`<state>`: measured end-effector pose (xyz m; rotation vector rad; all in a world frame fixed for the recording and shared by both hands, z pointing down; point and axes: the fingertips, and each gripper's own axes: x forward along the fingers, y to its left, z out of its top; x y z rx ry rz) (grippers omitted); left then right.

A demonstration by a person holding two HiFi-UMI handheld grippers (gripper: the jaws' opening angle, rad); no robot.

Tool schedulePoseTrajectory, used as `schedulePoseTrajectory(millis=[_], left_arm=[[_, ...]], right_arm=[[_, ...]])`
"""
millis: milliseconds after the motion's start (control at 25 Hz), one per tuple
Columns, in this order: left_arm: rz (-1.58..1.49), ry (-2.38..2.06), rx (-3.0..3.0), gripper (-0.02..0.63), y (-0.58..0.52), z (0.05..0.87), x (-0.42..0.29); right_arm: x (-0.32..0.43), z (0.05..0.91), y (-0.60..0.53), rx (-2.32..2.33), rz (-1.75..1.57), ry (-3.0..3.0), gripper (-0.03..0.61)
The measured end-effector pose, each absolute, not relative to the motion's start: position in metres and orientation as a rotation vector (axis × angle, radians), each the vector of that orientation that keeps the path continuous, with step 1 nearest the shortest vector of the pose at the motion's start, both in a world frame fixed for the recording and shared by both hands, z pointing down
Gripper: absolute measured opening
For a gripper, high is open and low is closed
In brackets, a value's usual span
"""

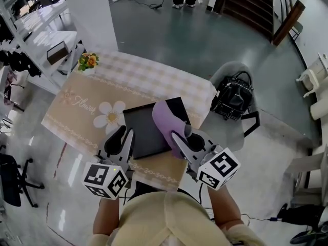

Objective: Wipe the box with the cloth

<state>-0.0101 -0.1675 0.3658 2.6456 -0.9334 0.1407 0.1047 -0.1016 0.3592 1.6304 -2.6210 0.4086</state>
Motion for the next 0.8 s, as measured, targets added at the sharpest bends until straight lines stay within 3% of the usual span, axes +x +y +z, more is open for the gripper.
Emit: schedulePoseTrajectory(millis=[800], left_arm=[[0.161, -0.981, 2.569, 0.087, -0.168, 0.387, -0.019]], right_arm=[[0.121, 0.374, -0.113, 1.914, 0.406, -2.420, 0.055]])
